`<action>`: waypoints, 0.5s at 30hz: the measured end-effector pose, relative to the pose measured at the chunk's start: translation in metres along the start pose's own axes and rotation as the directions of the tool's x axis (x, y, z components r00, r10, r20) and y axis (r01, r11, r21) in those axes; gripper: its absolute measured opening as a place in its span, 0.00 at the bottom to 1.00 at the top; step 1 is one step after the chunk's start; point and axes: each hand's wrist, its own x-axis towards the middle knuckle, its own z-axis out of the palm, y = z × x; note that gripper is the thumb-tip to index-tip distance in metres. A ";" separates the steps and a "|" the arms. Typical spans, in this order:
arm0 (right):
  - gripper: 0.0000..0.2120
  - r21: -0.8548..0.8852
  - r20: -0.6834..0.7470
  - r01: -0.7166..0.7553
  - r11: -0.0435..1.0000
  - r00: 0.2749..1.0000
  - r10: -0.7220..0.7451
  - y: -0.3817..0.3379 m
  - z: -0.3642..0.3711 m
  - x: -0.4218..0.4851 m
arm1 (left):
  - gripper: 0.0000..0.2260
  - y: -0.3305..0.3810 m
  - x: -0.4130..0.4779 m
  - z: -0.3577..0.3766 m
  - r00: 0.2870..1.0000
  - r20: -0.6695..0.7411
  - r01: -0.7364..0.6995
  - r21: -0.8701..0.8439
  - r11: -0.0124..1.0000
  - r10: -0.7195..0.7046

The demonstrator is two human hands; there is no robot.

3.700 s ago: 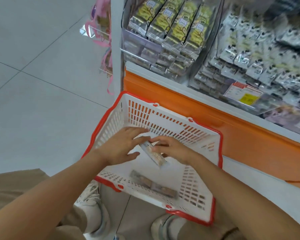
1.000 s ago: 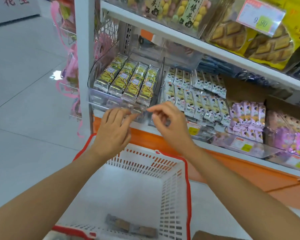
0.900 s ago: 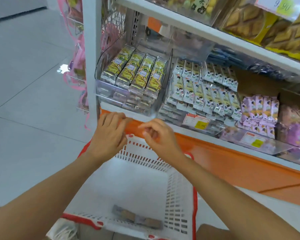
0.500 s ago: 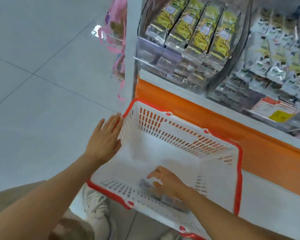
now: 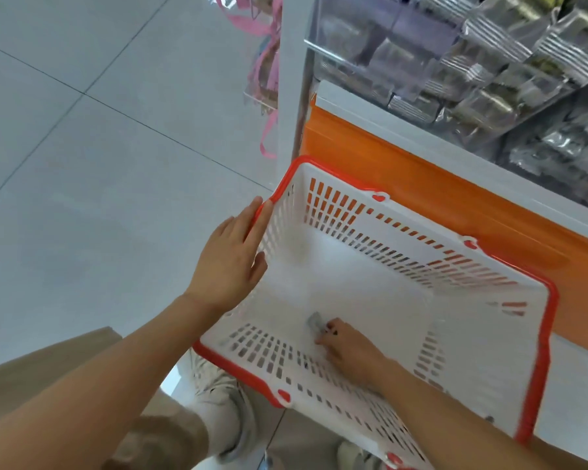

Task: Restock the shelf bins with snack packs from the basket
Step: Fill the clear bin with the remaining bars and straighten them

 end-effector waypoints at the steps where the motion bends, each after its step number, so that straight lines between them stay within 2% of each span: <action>1: 0.18 0.055 -0.046 -0.028 0.998 0.998 0.030 0.001 0.000 0.001 | 0.30 0.000 0.000 0.000 1.000 0.000 0.002 0.003 1.000 -0.002; 5: 0.17 0.304 -0.251 -0.086 0.949 0.953 0.167 -0.005 -0.007 0.005 | 0.32 0.002 -0.001 -0.001 1.000 0.011 0.014 0.022 1.000 -0.014; 9: 0.14 0.416 -0.476 -0.008 0.909 0.850 0.225 -0.011 -0.024 0.005 | 0.34 0.003 0.000 -0.002 0.999 0.032 0.028 0.063 0.998 -0.030; 13: 0.22 0.481 -0.532 0.092 0.872 0.821 0.207 -0.017 -0.053 -0.008 | 0.36 0.007 0.001 -0.003 0.997 0.055 0.044 0.142 0.989 -0.052; 15: 0.22 0.460 -0.558 0.108 0.881 0.807 0.193 -0.018 -0.067 -0.015 | 0.36 0.012 0.003 -0.005 0.996 0.060 0.054 0.187 0.981 -0.066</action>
